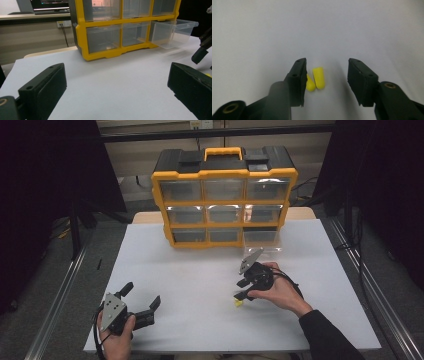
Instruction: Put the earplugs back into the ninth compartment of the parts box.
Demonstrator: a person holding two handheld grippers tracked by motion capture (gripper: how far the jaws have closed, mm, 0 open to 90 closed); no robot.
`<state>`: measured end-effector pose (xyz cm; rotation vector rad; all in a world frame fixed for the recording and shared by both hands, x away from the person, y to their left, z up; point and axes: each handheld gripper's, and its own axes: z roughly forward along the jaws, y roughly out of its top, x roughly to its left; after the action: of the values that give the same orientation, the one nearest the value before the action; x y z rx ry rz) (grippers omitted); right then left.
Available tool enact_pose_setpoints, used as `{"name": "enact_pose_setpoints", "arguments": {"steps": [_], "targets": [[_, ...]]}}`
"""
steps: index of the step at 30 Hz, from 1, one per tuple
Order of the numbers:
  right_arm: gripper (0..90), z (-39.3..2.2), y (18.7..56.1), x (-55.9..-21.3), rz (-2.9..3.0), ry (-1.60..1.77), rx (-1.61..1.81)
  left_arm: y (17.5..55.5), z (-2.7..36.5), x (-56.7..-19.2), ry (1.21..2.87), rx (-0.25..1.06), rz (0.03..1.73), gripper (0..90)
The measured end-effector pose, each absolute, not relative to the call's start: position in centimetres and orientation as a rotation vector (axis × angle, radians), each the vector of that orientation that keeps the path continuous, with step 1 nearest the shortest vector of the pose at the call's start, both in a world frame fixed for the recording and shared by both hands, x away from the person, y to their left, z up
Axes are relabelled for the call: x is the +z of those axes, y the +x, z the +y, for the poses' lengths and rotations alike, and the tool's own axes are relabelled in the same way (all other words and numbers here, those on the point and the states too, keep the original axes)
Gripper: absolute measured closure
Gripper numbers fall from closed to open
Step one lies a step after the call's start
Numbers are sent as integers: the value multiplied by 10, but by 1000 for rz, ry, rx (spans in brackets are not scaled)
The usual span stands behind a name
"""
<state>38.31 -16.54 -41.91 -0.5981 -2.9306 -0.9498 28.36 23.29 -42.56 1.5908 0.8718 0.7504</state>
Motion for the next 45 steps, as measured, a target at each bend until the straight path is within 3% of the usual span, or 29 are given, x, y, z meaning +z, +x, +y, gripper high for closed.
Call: {"name": "enact_pose_setpoints", "arguments": {"steps": [9, 26, 45], "targets": [[660, -159, 387, -421, -2945, -534, -842, 284, 233, -426, 1592, 748, 872, 21], [803, -153, 387, -429, -2922, -512, -766, 284, 233, -426, 1595, 741, 869, 21], [827, -157, 386, -425, -2940, -521, -837, 284, 233, -426, 1592, 749, 868, 21]]}}
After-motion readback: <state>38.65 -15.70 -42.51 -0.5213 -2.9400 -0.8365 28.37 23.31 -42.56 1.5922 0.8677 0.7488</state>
